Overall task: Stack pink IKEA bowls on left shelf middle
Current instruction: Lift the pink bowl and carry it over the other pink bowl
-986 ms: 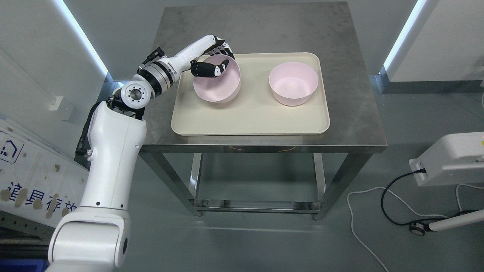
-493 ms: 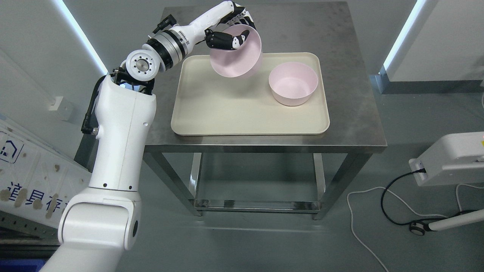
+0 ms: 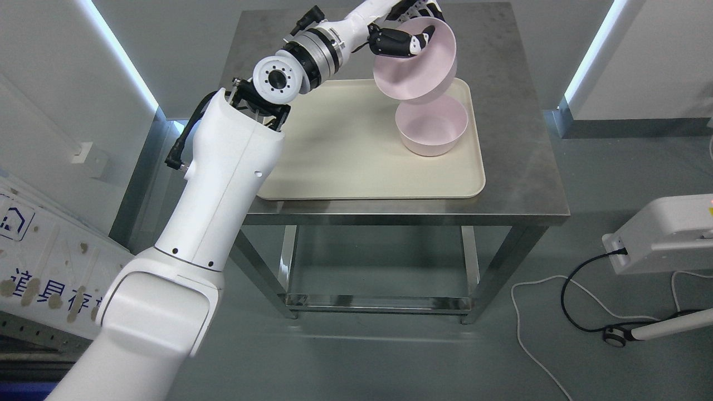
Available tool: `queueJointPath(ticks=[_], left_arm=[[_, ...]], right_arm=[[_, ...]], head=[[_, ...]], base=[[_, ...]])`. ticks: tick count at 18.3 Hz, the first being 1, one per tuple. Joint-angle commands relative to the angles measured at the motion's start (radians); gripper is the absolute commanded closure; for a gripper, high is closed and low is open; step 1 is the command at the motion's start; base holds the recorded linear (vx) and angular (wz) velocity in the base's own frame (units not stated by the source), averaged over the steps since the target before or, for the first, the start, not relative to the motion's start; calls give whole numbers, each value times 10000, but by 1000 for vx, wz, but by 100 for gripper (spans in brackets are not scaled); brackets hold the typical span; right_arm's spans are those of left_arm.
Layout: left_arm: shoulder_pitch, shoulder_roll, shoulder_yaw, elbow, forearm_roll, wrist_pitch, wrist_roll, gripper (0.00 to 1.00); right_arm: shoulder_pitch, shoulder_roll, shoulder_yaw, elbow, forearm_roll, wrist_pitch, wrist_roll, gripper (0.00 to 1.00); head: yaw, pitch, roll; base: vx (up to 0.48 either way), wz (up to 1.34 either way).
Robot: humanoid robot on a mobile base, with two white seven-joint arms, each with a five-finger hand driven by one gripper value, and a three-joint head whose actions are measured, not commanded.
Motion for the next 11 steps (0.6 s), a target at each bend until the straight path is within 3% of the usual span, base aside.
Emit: queueJointPath(ticks=[1, 7, 11], left_arm=[[-363, -31, -3404, 735, -41, 33, 124, 97], [-378, -31, -2837, 1779, -212, -319, 139, 96], [-424, -31, -1796, 2116, -532, -335, 139, 96]], right_arm=[[0, -175, -46, -175, -15, 6, -3, 0], [0, -175, -46, -175, -15, 6, -3, 0], [0, -175, -46, -175, -15, 6, -3, 0]], head=[[0, 0, 0], [0, 0, 0], [0, 0, 0]], base=[[0, 0], [0, 0], [0, 0]])
